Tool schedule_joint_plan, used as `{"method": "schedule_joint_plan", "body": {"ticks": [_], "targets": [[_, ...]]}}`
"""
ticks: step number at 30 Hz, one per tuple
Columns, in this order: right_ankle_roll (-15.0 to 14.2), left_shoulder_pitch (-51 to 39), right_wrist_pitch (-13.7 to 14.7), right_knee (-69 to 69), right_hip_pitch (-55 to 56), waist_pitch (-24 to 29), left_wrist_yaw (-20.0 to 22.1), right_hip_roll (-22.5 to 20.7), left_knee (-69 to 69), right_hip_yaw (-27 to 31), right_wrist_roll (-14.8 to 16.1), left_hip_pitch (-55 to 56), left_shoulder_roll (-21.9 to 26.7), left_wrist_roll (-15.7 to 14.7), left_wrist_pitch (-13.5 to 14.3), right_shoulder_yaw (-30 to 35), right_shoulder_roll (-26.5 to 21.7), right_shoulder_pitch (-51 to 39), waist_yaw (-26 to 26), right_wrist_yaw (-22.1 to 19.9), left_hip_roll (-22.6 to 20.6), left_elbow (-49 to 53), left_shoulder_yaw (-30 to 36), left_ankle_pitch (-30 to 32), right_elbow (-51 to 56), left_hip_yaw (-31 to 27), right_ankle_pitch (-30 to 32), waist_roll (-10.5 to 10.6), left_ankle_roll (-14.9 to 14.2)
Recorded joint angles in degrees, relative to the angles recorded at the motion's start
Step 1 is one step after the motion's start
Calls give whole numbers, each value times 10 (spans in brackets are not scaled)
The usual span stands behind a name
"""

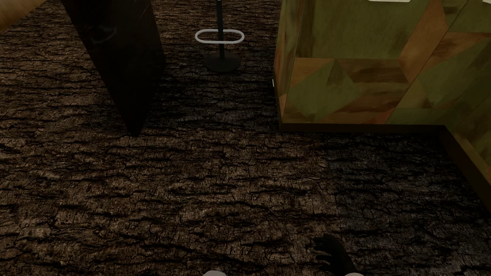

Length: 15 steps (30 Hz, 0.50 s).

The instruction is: Turn left

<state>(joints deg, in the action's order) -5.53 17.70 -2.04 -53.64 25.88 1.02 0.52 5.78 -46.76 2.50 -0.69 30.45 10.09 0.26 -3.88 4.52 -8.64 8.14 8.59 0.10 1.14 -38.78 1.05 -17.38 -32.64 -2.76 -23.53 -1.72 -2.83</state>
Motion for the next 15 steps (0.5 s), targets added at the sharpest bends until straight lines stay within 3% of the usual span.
{"method": "schedule_joint_plan", "body": {"ticks": [1, 2, 5, 6, 7, 8, 9, 11, 12, 14, 15], "targets": [[15, 12, 5, 48, 4, -1, 9, -8, 21, -5, -6, -1, -4, -15, 7, -20, -13, 13, 1, 9, -13, 12, 9, 12, -10, -3, -6, -17, -1], [15, 6, 8, 64, -6, 2, 22, -10, 30, -11, -11, -5, -11, -28, 12, -21, -30, 27, 13, 17, -16, 8, 8, -3, -24, -14, 1, -14, -4], [21, -28, -25, 106, -36, 3, 9, -3, 8, -56, -8, 2, -24, -50, -21, -7, -38, 13, 53, 18, 28, 29, 29, -76, -18, 20, 16, 27, 82], [19, -21, -29, 96, -35, -2, -10, 0, 1, -61, -4, 4, -9, -47, -28, -4, -31, -6, 41, 15, 38, 20, 25, -78, -12, 24, 7, 39, 28], [17, -29, -22, 80, -36, 3, -24, 3, 14, -59, 3, -4, 6, -42, -35, -2, -18, -14, 32, 8, 42, 7, 21, -14, -2, 26, -3, 46, -36], [13, -50, -3, 43, -23, 9, -32, 12, 27, -54, 13, -7, 10, -34, -40, 3, -13, -4, 23, 0, 27, 5, 7, 23, 7, 20, -2, 45, -6], [13, -44, 8, 29, -18, 14, -33, 7, 37, -36, 18, -10, 3, -31, -26, 10, -9, -1, 16, -5, 18, 6, 12, 30, 1, 13, 7, 42, -7], [11, -17, 2, 69, -38, 12, -30, 6, 64, -4, 20, -13, -25, -34, 13, 1, -17, 23, 24, -4, -6, 16, 9, 50, 9, 1, -25, 18, -11], [0, -22, -7, 85, -47, 10, -9, 8, 69, -15, 18, -13, -25, -39, 31, -13, -32, 19, 48, 1, -8, 16, 27, 40, -21, -7, -18, 20, 2], [7, -17, -24, 95, -68, 14, -3, 11, 25, -39, 12, -4, -30, -47, 46, -20, -38, -2, 50, 10, 7, 37, 10, -28, -21, 9, -18, 34, 81], [4, -20, -16, 79, -60, 6, -12, 14, 16, -40, 7, 2, -16, -39, 46, -12, -28, -6, 44, 9, 13, 26, 25, -29, -23, 11, -28, 35, 13]]}}
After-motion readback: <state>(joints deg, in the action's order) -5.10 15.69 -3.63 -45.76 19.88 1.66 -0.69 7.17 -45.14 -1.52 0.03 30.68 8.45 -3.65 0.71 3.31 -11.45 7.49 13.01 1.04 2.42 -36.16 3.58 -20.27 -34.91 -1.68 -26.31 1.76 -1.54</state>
